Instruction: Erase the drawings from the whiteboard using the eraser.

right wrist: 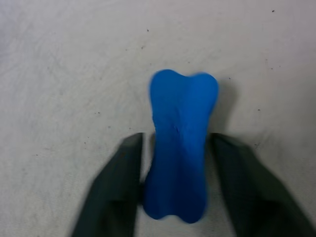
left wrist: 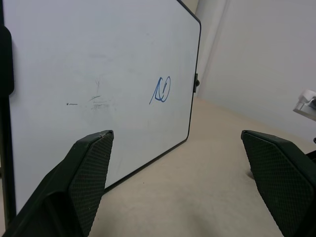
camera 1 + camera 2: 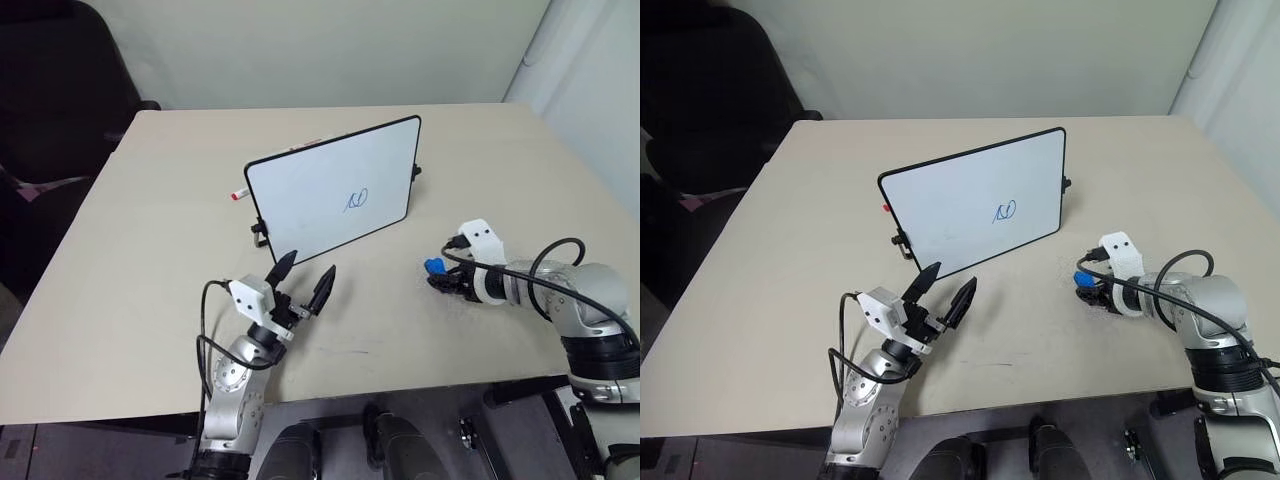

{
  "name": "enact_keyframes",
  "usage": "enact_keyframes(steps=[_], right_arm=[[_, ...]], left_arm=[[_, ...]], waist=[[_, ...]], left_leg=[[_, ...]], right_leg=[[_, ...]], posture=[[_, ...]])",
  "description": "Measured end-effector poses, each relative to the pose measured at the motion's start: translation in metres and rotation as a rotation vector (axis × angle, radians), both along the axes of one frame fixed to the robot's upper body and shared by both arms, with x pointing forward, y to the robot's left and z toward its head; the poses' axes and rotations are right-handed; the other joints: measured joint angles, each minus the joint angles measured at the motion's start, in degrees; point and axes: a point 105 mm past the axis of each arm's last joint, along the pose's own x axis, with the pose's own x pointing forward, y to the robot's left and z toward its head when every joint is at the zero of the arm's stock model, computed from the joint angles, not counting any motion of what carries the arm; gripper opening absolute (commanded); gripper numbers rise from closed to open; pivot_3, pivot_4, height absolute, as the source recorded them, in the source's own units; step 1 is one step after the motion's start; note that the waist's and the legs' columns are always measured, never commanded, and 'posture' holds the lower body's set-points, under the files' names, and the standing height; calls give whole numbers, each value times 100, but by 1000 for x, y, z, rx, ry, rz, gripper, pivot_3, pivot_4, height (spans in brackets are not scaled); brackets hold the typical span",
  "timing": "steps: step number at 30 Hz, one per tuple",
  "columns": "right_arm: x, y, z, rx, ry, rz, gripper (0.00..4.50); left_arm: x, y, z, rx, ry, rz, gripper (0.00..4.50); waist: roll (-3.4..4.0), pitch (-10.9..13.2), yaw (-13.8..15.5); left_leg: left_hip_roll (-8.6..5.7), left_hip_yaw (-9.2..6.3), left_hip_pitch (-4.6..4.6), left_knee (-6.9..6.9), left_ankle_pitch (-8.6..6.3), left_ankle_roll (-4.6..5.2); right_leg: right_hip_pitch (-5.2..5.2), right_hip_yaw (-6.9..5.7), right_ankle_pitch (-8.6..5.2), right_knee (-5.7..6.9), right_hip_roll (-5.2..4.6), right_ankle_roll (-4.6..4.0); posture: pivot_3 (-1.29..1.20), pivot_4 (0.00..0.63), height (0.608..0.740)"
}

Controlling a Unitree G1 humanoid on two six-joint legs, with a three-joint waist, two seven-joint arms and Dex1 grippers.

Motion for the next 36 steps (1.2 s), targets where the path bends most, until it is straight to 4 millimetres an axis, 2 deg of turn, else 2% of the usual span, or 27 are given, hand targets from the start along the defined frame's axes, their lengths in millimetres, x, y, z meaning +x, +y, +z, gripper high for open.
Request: enact_keyframes(steps=[2, 3, 6, 9, 14, 20, 27, 30, 36], right_arm=[[0, 2, -1, -2, 0, 14, 508], [-1, 2, -1, -4, -1, 21, 426], [-1, 4, -1, 4, -14, 34, 426], [-2, 15, 4, 35, -56, 85, 426], [0, 40, 31, 139, -196, 167, 426], [12, 89, 63, 311, -335, 242, 426], [37, 132, 55, 380, -346, 215, 426], [51, 137, 62, 392, -387, 164, 426], [69, 131, 59, 427, -398, 45, 426]], left_arm=[[-1, 1, 1, 0, -3, 2, 4500], [-1, 2, 0, 2, -1, 4, 4500], [-2, 5, -2, 3, 8, 15, 4500], [-3, 6, -1, 3, 4, 21, 4500], [-2, 10, 2, 5, -1, 35, 4500], [-2, 16, 3, 6, -3, 45, 4500], [-1, 19, 4, 18, 4, 48, 4500], [-2, 20, 5, 21, 1, 50, 4500], [-4, 24, 5, 17, 10, 64, 4500]], waist=[[0, 0, -1], [0, 0, 0], [0, 0, -1], [3, 2, -1], [3, 2, -2], [3, 1, -10], [4, 2, 2], [3, 2, 12], [3, 1, -4]], left_leg=[[0, 0, 0, 0, 0, 0], [0, 1, 0, 0, 0, 0], [0, 1, 0, 0, 0, 0], [0, 2, 0, 0, 0, 0], [0, 2, 0, 2, 0, 0], [1, 0, 0, 3, 1, -2], [0, 2, -11, 3, 1, -2], [0, 1, -16, 2, -2, -4], [0, 9, -16, 7, 6, -14]], right_leg=[[0, 0, 0, 0, 0, 0], [0, 0, 0, 0, 0, 0], [1, 0, 0, 0, 0, 0], [0, 0, 0, 0, 0, -1], [0, 1, 0, 0, 0, -1], [-7, -1, 9, 1, 1, -11], [-26, -2, 15, 3, -2, -20], [-34, -4, 33, 4, -3, -49], [-35, -3, 47, 3, -5, -71]], posture=[[0, 150, 740], [0, 150, 740], [0, 150, 740], [0, 150, 740], [0, 150, 740], [0, 150, 740], [0, 150, 740], [0, 150, 740], [0, 150, 740]])
